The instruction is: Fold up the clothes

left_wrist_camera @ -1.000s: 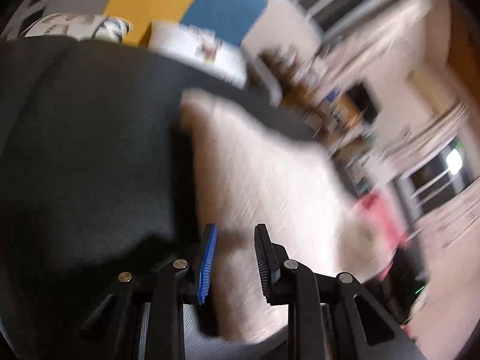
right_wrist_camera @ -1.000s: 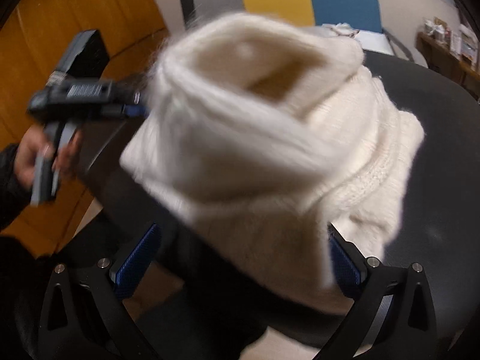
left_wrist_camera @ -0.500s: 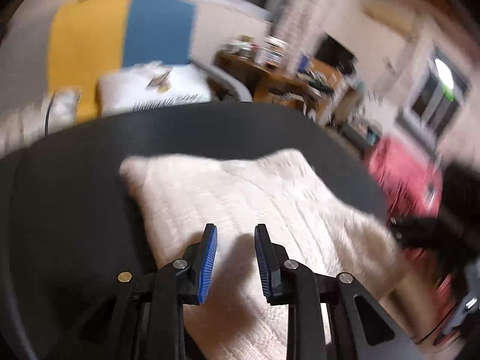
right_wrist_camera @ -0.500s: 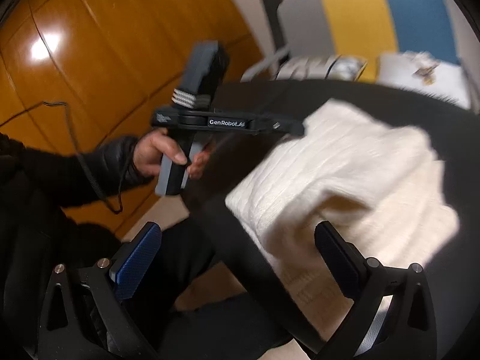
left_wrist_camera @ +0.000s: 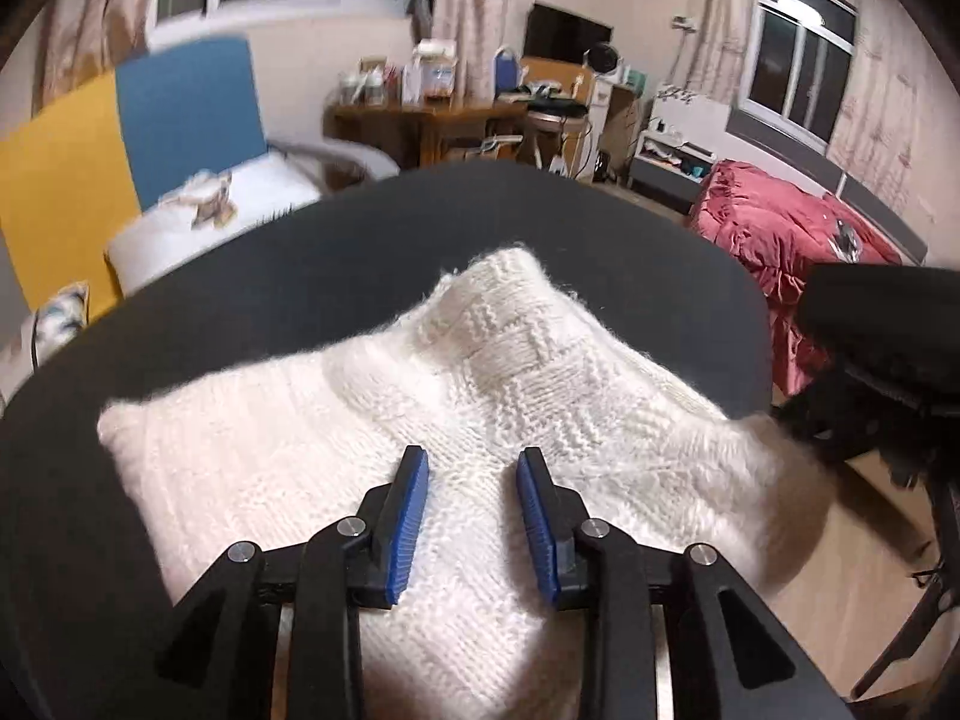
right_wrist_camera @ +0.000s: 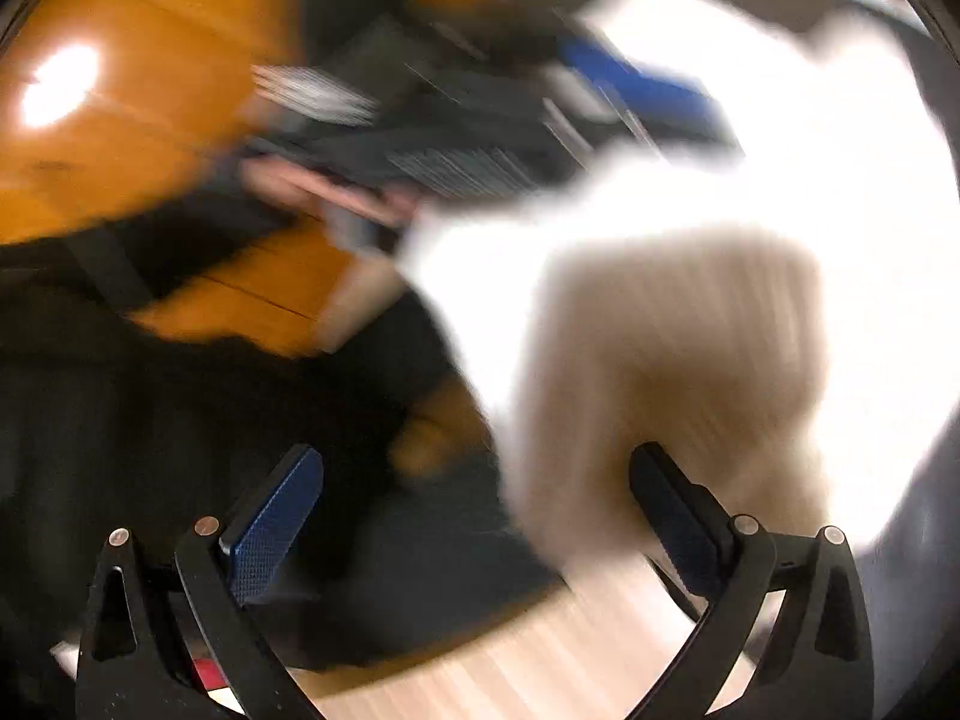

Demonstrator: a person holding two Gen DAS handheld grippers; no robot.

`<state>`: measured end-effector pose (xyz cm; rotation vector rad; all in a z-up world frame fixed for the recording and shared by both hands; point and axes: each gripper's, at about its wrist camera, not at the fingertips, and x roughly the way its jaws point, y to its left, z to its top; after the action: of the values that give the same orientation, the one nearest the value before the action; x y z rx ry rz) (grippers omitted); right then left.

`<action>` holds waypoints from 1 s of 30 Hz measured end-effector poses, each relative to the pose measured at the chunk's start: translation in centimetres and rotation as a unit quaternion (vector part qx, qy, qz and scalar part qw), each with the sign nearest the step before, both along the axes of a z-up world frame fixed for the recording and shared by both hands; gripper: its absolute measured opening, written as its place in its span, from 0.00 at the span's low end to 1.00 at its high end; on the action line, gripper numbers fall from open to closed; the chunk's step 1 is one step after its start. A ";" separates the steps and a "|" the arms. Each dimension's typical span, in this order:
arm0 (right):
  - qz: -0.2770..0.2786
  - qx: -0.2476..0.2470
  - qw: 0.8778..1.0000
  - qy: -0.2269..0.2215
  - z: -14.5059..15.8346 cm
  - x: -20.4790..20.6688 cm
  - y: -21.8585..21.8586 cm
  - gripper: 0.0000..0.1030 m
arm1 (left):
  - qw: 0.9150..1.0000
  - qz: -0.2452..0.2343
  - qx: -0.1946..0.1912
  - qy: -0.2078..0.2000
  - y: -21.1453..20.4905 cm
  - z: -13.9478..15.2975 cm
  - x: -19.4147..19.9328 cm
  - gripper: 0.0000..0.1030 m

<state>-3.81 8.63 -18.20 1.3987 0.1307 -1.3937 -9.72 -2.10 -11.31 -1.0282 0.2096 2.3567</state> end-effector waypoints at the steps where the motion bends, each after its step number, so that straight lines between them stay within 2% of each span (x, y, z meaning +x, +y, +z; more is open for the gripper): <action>1: -0.019 -0.015 1.000 0.003 -0.2 0.3 0.4 1.00 | 1.000 0.005 0.012 -0.003 -0.3 -0.1 -0.1 0.30; 5: -0.109 -0.109 0.988 0.002 -0.5 1.2 3.0 1.00 | 0.999 0.011 0.049 -0.014 -1.6 -0.3 -0.2 0.30; 8: -0.169 -0.164 0.972 -0.012 -0.9 1.3 2.9 1.00 | 1.000 -0.023 -0.011 0.005 -1.7 -0.3 -0.1 0.33; 9: -0.172 -0.188 0.967 -0.019 -0.5 1.6 2.1 1.00 | 0.999 -0.025 -0.028 0.004 -2.3 -0.1 -0.3 0.33; 11: -0.149 -0.221 0.964 -0.001 0.7 2.9 -0.6 1.00 | 0.998 -0.018 -0.058 0.001 -3.8 0.2 -0.8 0.33; 13: -0.144 -0.222 0.964 0.010 0.8 3.1 -2.6 1.00 | 0.997 0.015 -0.081 -0.002 -5.8 0.4 -1.4 0.34; 16: -0.170 -0.211 0.963 0.018 0.1 3.3 -4.8 1.00 | 0.992 0.086 -0.093 -0.003 -8.4 1.7 -0.9 0.34; 18: -0.201 -0.202 0.958 0.024 0.4 3.6 -4.8 1.00 | 0.992 0.103 -0.068 0.009 -9.3 2.6 0.5 0.34; 20: -0.227 -0.208 0.951 0.035 1.7 3.9 -3.9 1.00 | 0.993 0.114 -0.026 0.011 -10.0 3.0 2.0 0.41; 22: -0.250 -0.222 0.941 0.046 3.3 4.1 -3.0 1.00 | 0.990 0.137 0.009 0.009 -10.4 2.9 3.2 0.65; 25: -0.274 -0.236 0.931 0.056 5.5 3.3 -3.2 1.00 | 0.984 0.175 0.041 0.005 -10.5 2.4 4.8 0.67; 30: -0.309 -0.229 0.922 0.051 6.3 -0.3 -3.8 1.00 | 0.979 0.196 0.049 0.015 -11.2 2.2 6.4 0.67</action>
<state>-4.06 4.79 -11.88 1.0010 -0.5879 -1.8606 -3.33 -13.33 -9.08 -1.0656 -0.1103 2.7033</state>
